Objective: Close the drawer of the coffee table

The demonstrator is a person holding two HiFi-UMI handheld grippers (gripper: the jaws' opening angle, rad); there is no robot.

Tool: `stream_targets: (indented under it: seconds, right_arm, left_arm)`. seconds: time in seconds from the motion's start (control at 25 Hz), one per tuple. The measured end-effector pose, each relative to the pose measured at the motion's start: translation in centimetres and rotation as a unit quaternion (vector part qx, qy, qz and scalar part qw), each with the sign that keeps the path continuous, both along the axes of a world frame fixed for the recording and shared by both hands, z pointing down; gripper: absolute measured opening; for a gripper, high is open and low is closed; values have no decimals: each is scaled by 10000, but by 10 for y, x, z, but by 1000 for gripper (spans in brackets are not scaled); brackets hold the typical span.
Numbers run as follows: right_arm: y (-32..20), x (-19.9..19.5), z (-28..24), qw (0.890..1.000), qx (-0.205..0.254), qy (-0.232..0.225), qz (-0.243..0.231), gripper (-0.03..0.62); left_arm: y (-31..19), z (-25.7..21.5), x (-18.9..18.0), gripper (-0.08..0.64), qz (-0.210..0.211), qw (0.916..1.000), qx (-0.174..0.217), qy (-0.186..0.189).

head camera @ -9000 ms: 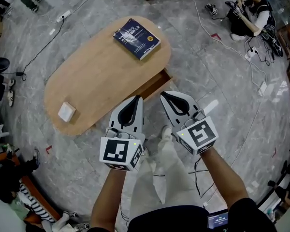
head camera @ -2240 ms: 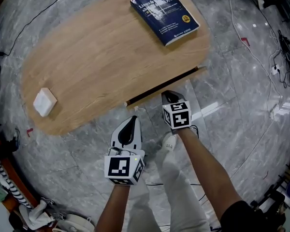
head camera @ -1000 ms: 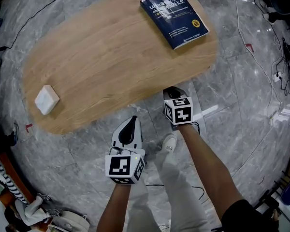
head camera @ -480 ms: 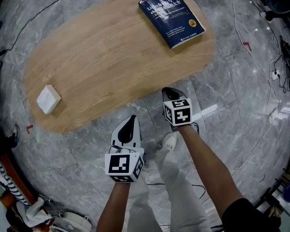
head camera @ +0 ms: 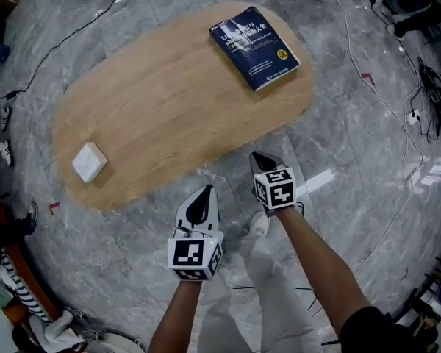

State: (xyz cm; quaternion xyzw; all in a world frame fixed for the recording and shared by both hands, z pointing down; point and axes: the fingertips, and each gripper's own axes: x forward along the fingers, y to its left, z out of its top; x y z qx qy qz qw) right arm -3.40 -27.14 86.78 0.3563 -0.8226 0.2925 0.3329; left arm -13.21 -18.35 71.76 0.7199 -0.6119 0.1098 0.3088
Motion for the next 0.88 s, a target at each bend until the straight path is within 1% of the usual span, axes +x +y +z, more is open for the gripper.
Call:
stream_targets:
  seconds: [0.2, 0.56, 0.76, 0.88]
  right_arm:
    - [4, 9, -39, 9999, 103, -103, 55, 12]
    - [25, 17, -102, 9993, 124, -303, 179, 12]
    - [42, 14, -136, 9991, 149, -370, 106, 12]
    - [48, 11, -154, 9989, 129, -439, 131, 12]
  left_arm:
    - [-1, -21, 2, -3, -65, 9999, 75, 24]
    - [5, -65, 11, -2, 122, 9998, 136, -104]
    - [9, -92, 9, -2, -7, 9998, 201, 31]
    - [13, -105, 10, -2, 9, 9998, 215, 33]
